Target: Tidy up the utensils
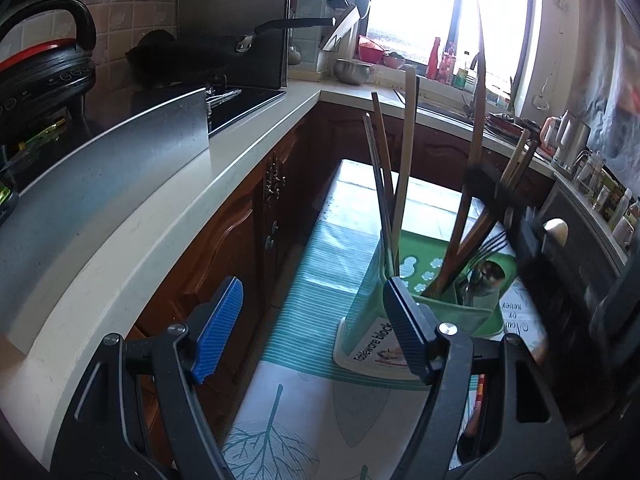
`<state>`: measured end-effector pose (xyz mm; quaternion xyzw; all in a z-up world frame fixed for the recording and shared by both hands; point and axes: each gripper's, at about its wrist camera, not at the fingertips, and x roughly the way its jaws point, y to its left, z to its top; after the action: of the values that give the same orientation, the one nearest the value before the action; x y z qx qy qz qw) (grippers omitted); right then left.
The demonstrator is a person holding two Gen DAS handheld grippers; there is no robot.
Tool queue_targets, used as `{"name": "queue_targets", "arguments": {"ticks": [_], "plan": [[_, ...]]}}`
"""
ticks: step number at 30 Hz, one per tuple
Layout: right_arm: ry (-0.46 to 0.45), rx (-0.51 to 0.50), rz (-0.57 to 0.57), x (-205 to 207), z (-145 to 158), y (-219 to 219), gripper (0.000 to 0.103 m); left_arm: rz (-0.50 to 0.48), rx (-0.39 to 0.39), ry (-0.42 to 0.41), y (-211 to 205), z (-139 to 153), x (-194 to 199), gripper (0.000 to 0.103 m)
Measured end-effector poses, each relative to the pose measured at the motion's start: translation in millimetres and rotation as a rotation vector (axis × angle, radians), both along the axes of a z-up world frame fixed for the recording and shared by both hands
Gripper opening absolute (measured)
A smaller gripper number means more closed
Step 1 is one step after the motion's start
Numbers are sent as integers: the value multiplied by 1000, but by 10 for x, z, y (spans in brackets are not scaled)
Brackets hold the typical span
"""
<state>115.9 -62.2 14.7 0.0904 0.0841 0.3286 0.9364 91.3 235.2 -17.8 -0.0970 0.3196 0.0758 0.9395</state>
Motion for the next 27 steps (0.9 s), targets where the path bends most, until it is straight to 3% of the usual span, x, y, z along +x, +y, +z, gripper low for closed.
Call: {"name": "queue_targets", "arguments": {"ticks": [13, 17, 18, 27], "plan": [[135, -177, 83, -170, -309, -30, 7, -13, 7, -12, -103, 74, -4, 71], [154, -180, 98, -206, -289, -93, 32, -12, 8, -7, -122, 71, -32, 71], [150, -175, 94, -223, -280, -115, 34, -12, 9, -6, -129, 72, -42, 71], [174, -166, 62, -383, -208, -336, 34, -35, 23, -4, -269, 104, -104, 71]]}}
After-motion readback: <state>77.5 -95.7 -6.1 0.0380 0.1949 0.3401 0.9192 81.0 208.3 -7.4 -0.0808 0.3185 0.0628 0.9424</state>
